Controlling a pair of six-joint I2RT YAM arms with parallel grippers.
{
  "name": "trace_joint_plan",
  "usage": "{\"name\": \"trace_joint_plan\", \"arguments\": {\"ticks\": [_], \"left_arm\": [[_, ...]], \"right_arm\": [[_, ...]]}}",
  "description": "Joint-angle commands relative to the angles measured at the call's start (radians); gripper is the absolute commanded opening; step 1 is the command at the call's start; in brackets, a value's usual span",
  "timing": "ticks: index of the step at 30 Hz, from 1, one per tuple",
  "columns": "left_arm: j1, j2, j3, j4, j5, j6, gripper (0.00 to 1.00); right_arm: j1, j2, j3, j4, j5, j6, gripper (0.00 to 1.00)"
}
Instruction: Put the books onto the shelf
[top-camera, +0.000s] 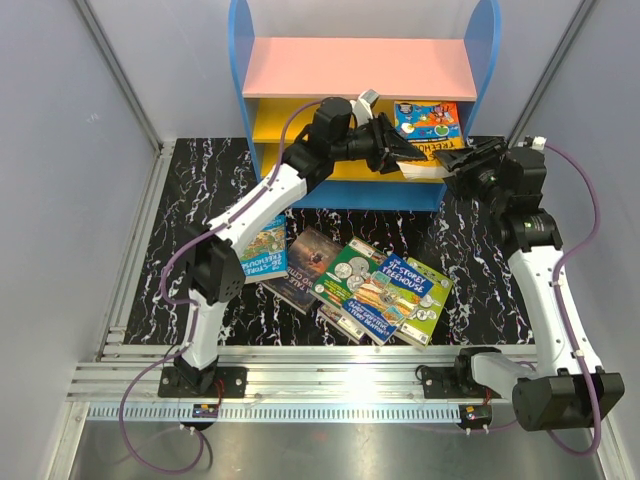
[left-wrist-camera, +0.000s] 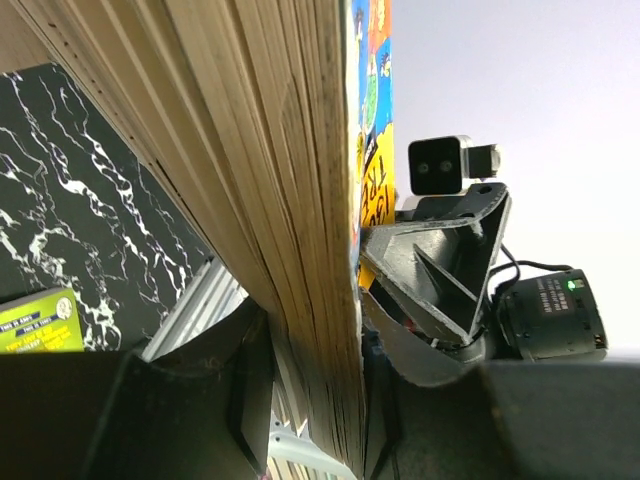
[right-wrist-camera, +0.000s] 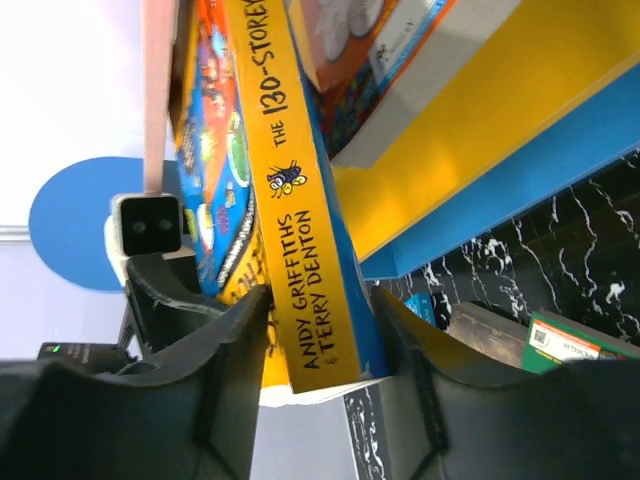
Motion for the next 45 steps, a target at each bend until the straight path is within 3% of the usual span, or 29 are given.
{"name": "trace_joint_plan", "arguments": {"ticks": [1, 3, 5, 6, 8, 9, 13, 17, 29, 43, 45], "left_arm": [[0.061, 0.033, -0.002, 0.118, 0.005, -0.062, 0.31], [0.062, 0.038, -0.002, 0.120, 0.008, -0.062, 0.31], [0.062, 0.044, 0.000, 0.121, 0.012, -0.062, 0.33], [0.064, 0.045, 0.000, 0.123, 0.015, -0.062, 0.41], [0.062, 0.050, -0.002, 0.124, 0.022, -0.060, 0.52], [0.065, 0.050, -0.002, 0.126, 0.028, -0.059, 0.62], [0.074, 0.019, -0.042, 0.114, 0.039, -0.038, 0.82], [0.097, -0.066, -0.180, 0.147, 0.042, -0.008, 0.88], [0.116, -0.319, -0.506, 0.100, 0.022, 0.125, 0.90], [0.114, -0.438, -0.682, 0.087, 0.022, 0.168, 0.89], [0.114, -0.442, -0.691, 0.083, 0.025, 0.171, 0.89]], "right_arm": [[-0.011, 0.015, 0.047, 0.055, -0.020, -0.013, 0.49], [-0.019, 0.026, 0.059, 0.047, -0.031, -0.021, 0.32], [-0.022, 0.027, 0.069, 0.046, -0.040, -0.019, 0.22], [-0.025, 0.029, 0.070, 0.041, -0.040, -0.018, 0.13], [-0.033, 0.029, 0.067, 0.041, -0.043, -0.004, 0.06], [-0.040, 0.027, 0.069, 0.040, -0.044, 0.001, 0.00], [-0.080, 0.039, 0.061, 0.057, -0.058, 0.030, 0.00], [-0.120, 0.075, 0.058, 0.084, -0.096, 0.063, 0.00], [-0.183, 0.231, 0.109, 0.253, -0.153, 0.192, 0.00], [-0.183, 0.357, 0.191, 0.256, -0.089, 0.217, 0.00], [-0.183, 0.371, 0.194, 0.261, -0.089, 0.220, 0.18]]}}
